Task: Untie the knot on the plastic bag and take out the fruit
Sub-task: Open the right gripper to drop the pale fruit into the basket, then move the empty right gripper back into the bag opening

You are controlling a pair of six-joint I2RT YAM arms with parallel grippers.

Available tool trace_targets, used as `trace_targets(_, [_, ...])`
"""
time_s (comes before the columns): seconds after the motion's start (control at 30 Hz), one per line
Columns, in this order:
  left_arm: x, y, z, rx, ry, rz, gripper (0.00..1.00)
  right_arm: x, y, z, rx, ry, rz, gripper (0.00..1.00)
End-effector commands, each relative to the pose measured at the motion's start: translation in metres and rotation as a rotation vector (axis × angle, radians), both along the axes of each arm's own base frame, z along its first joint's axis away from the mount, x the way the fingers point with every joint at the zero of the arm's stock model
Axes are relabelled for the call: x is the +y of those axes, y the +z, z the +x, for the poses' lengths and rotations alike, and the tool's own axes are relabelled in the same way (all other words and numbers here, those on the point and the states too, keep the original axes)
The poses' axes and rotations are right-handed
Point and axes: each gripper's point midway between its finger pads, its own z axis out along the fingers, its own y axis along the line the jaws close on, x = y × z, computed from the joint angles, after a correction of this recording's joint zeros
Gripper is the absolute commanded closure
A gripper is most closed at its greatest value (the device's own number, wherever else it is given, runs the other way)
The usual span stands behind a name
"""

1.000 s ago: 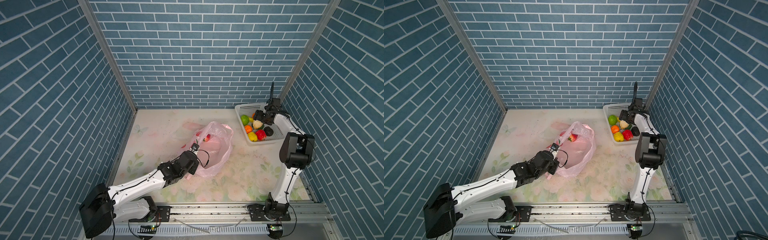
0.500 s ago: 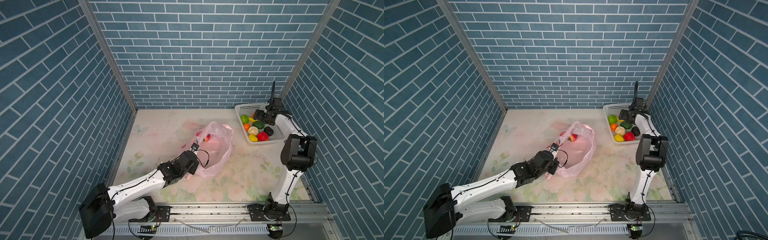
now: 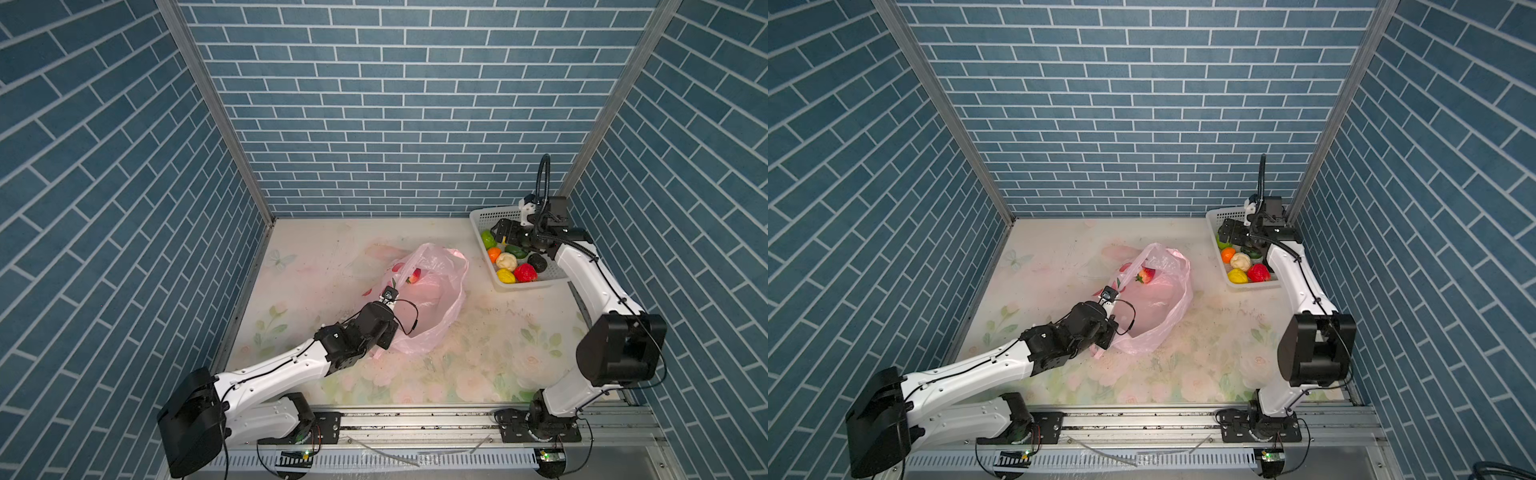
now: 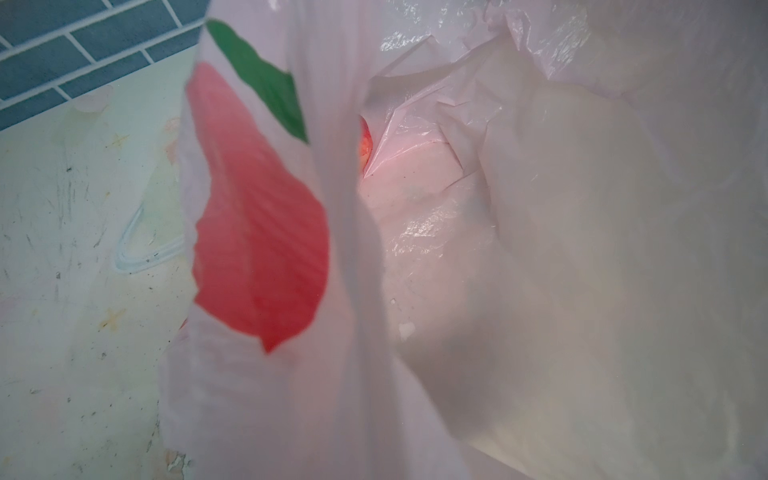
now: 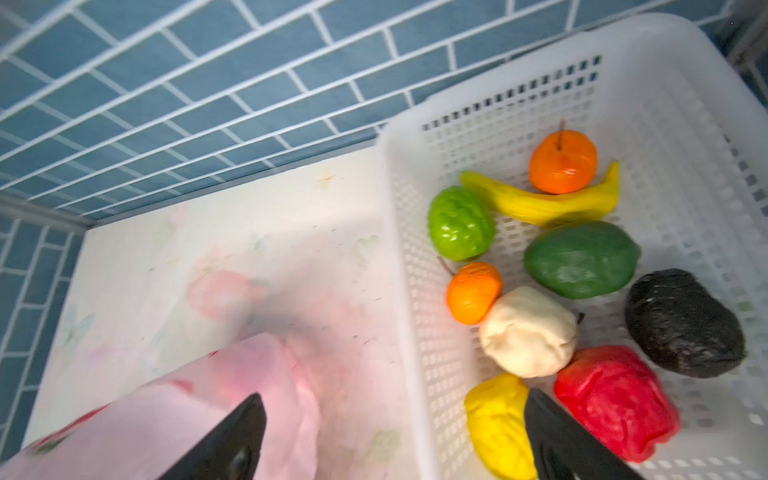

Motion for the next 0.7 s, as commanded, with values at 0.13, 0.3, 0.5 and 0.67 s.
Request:
trace_targets(0.13, [-0.003, 0.014, 0.005, -0.03, -0.011, -0.013, 1.0, 0.066, 0.048, -0.101, -0.04, 0.176, 0.074, 0.04])
trace_targets(0.3, [-0.006, 0.013, 0.006, -0.027, -0.012, -0.022, 1.0, 0.099, 0.071, -0.138, -0.093, 0.243, 0.089, 0.04])
trace_targets(0.5, [-0.012, 0.025, 0.009, -0.044, -0.019, -0.043, 1.0, 0.143, 0.087, -0.166, -0.133, 0.354, 0.077, 0.04])
trace_targets(0.67, [-0.015, 0.028, 0.01, -0.049, -0.024, -0.051, 1.0, 0.175, 0.068, -0.175, -0.111, 0.433, 0.053, 0.06])
